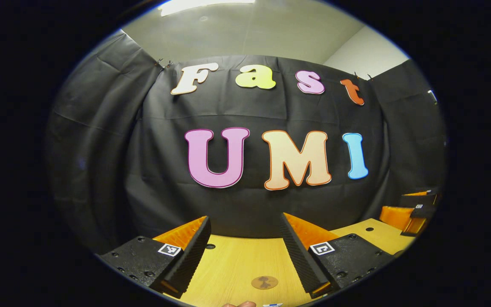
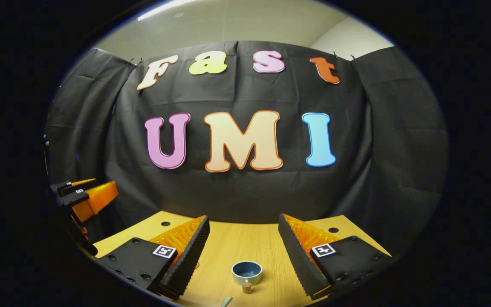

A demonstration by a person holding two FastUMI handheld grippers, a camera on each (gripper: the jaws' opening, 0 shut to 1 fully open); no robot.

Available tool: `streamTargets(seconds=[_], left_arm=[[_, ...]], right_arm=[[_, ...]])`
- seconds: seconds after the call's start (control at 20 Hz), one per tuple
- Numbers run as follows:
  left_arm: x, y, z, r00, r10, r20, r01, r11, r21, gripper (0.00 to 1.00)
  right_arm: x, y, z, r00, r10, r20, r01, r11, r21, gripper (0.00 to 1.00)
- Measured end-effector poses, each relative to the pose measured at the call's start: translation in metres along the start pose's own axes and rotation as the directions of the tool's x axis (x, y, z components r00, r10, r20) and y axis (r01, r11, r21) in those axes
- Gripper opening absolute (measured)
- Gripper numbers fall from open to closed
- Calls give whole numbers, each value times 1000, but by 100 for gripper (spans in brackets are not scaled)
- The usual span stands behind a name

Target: Put the toothbrush and toothpaste on the desktop into the cup, then pick up the cup and place it on the coaster on the desktop.

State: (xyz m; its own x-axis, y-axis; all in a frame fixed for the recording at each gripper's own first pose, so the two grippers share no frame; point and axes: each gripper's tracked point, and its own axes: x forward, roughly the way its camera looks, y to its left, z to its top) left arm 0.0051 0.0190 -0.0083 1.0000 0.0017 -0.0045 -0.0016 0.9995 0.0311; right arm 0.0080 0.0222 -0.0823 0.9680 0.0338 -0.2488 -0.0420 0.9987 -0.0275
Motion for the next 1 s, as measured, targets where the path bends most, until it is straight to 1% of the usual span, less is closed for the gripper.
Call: streamTargets(seconds=[0.1, 0.3, 0.4, 0.5, 0.6, 0.75, 1.0], left_arm=[[1, 3, -3, 1000, 2, -6, -2, 1000, 1, 94], [1, 10, -7, 1000, 8, -15, -8, 1000, 1, 93], [2, 13, -10, 1000, 13, -18, -13, 1000, 4, 94], [2, 16, -12, 1000, 16, -22, -16, 1000, 0, 94], [2, 18, -15, 999, 20, -28, -20, 1000, -6, 94], [1, 21, -19, 999, 23, -37, -24, 1000, -7, 94], [1, 28, -27, 998, 32, -55, -32, 999, 5, 93]], right_arm=[[4, 3, -23, 997, 4, -71, -4, 1000, -3, 99], [6, 8, -64, 979, 18, -201, -21, 1000, -11, 99], [7, 8, -82, 968, 19, -252, -25, 999, -20, 100], [6, 8, -103, 949, 21, -316, -30, 999, -25, 100], [3, 10, -129, 920, 28, -392, -40, 999, -23, 99], [-3, 13, -165, 862, 39, -505, -58, 998, -21, 100], [-17, 20, -212, 772, 48, -634, -86, 996, -29, 100]])
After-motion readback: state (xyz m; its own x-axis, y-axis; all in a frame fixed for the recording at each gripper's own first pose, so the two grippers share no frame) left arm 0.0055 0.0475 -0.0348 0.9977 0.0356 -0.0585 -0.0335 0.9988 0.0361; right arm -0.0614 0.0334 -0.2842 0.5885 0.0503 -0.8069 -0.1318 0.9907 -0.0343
